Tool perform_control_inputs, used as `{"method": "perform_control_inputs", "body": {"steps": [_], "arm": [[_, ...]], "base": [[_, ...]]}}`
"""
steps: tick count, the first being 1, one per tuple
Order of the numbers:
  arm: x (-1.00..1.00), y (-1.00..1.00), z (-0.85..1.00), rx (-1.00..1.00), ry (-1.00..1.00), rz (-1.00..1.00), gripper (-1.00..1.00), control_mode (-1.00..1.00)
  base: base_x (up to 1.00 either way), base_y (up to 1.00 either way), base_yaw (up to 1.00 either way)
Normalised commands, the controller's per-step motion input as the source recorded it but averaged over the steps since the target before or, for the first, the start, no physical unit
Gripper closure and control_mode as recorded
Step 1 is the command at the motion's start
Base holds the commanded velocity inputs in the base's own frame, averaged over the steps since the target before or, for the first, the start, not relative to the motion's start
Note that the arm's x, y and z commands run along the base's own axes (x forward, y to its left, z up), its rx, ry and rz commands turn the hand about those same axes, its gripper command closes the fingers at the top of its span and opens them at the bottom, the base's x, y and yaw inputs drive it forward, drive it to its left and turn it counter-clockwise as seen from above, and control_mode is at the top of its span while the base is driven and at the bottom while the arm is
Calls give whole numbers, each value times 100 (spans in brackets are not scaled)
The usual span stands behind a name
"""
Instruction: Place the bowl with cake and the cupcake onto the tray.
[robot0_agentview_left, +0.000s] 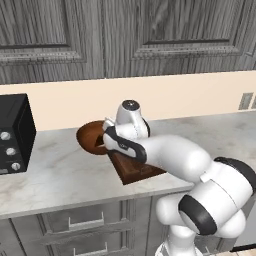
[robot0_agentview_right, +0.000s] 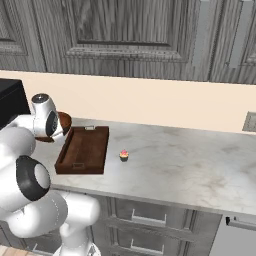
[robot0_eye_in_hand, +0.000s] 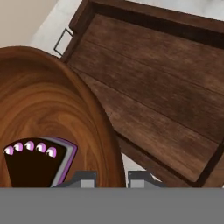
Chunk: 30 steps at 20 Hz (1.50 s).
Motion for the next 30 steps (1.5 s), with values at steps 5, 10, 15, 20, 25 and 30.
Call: {"method": "perform_control_inputs", "body": {"steps": [5, 10, 15, 20, 25, 30], "arm": [[0, -40, 19, 0, 2, -12, 100, -100], [0, -47, 1, 0, 0, -9, 100, -100], [0, -43, 0, 0, 0, -9, 100, -100], [7, -38, 0, 0, 0, -9, 100, -100], [13, -28, 0, 0, 0, -9, 100, -100], [23, -14, 0, 0, 0, -6, 100, -100]], "base": [[0, 0, 0], [0, 0, 0], [0, 0, 0], [0, 0, 0], [0, 0, 0], [0, 0, 0]]}}
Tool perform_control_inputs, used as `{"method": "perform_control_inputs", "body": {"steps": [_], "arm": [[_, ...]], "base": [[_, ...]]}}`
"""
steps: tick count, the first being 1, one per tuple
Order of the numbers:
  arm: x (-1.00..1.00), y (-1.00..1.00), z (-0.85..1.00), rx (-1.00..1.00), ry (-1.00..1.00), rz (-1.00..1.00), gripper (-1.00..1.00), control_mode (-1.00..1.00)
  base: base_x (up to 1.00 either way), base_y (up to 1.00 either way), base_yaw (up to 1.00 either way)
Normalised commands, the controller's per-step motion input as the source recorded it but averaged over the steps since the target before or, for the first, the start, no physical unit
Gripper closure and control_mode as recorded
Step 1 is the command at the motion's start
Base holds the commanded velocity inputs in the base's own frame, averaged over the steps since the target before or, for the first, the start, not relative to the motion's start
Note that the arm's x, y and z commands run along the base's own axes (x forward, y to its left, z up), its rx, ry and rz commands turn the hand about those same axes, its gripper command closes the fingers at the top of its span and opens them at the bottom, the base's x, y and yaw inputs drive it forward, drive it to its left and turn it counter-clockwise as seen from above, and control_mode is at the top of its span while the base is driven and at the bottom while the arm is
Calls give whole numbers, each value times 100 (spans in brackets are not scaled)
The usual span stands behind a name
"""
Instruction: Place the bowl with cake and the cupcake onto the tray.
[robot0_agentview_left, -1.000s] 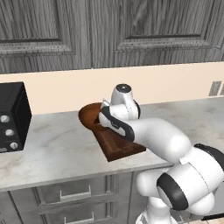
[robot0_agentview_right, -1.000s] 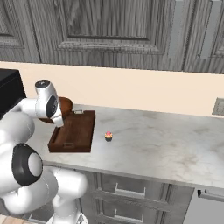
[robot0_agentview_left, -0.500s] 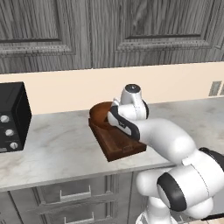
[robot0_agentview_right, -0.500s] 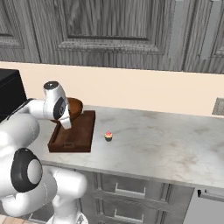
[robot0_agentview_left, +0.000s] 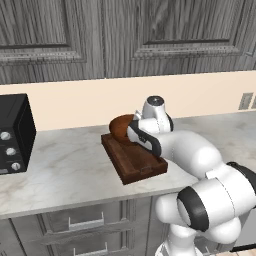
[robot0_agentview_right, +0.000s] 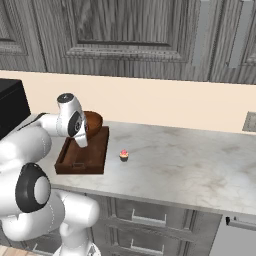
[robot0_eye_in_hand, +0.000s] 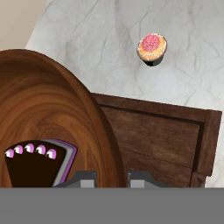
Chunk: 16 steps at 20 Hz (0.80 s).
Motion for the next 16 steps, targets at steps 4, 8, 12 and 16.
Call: {"method": "perform_control_inputs", "body": {"steps": [4, 8, 12, 16], "arm": [[24, -11, 0, 0, 0, -5, 100, -100], [18, -7, 0, 0, 0, -5, 100, -100], [1, -3, -1, 0, 0, -3, 100, -100], [0, 0, -5, 0, 0, -2, 100, -100]], "base": [[0, 0, 0], [0, 0, 0], [0, 0, 0], [0, 0, 0]]}}
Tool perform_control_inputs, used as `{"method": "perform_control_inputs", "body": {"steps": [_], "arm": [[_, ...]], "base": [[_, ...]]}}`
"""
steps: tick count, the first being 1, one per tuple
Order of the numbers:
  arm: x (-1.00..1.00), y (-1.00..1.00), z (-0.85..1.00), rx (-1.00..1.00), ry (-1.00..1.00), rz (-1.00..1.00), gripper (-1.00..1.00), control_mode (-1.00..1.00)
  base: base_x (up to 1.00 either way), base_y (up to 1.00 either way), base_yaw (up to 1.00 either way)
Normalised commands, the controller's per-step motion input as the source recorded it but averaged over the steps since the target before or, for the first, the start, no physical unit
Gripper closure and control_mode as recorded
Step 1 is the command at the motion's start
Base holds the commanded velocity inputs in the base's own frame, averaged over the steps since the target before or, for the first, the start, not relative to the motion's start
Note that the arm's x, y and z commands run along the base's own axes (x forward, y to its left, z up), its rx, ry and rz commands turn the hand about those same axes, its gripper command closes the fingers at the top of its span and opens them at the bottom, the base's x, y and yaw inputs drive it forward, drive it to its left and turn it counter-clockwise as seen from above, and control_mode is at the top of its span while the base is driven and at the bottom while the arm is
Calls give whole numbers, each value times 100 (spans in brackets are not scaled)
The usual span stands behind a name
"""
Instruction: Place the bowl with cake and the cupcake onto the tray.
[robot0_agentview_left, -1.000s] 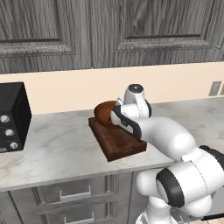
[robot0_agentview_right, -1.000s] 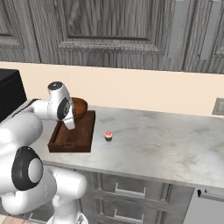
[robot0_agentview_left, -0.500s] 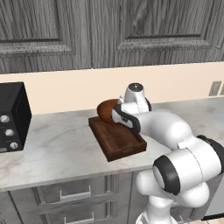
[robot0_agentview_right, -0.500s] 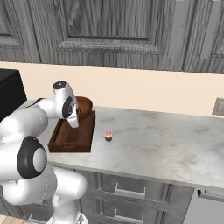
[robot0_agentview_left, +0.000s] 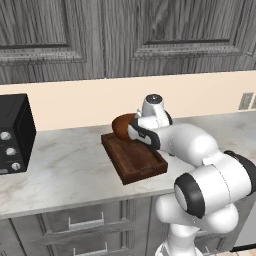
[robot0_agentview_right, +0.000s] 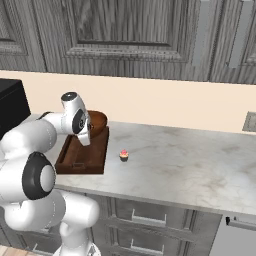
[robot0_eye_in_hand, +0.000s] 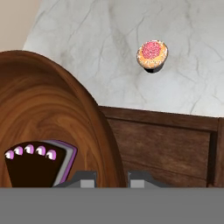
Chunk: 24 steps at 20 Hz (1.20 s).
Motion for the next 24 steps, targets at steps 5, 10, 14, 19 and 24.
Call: {"method": "perform_control_inputs", "body": {"steps": [5, 10, 14, 19, 24], "arm": [[0, 0, -5, 0, 0, -2, 100, -100], [0, 0, -11, 0, 0, -1, 100, -100], [0, 0, -11, 0, 3, 0, 100, -100], [0, 0, -12, 0, 2, 0, 100, -100], [1, 0, -10, 0, 0, -1, 100, -100]], "base": [[0, 0, 0], [0, 0, 0], [0, 0, 0], [0, 0, 0], [0, 0, 0]]}}
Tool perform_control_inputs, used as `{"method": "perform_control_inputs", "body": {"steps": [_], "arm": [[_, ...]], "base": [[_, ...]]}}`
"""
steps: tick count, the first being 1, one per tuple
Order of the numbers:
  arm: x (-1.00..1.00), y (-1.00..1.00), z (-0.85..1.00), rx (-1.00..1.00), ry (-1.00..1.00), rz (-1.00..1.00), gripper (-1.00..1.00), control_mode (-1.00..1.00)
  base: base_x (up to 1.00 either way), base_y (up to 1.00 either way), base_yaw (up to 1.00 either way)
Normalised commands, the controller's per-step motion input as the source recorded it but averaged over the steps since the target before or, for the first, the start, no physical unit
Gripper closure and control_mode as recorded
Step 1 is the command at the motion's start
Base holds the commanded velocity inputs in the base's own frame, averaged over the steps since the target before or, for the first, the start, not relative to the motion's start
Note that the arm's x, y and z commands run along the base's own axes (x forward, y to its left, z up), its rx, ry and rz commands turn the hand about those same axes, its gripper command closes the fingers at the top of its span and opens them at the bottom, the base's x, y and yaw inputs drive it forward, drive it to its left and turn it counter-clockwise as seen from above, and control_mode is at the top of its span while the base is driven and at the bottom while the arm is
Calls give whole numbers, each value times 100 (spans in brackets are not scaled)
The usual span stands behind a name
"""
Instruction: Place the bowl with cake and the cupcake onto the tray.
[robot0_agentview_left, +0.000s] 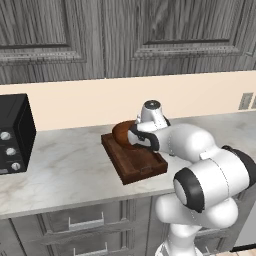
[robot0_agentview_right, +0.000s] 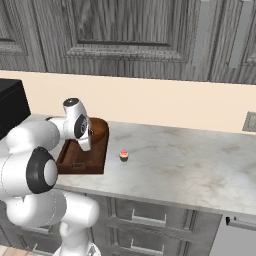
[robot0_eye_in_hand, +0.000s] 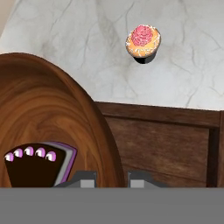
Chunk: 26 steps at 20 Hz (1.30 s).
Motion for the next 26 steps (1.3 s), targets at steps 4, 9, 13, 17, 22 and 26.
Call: {"method": "perform_control_inputs", "body": {"steps": [4, 9, 13, 17, 22, 26], "arm": [[6, 0, -4, 0, 0, -1, 100, -100], [9, 0, 0, 0, 0, -1, 100, -100], [13, 0, 0, 0, 0, -1, 100, -100], [11, 0, 0, 0, 0, -1, 100, -100], [2, 0, -6, 0, 0, 0, 100, -100], [2, 0, -5, 0, 0, -1, 100, -100]], "base": [[0, 0, 0], [0, 0, 0], [0, 0, 0], [0, 0, 0], [0, 0, 0], [0, 0, 0]]}}
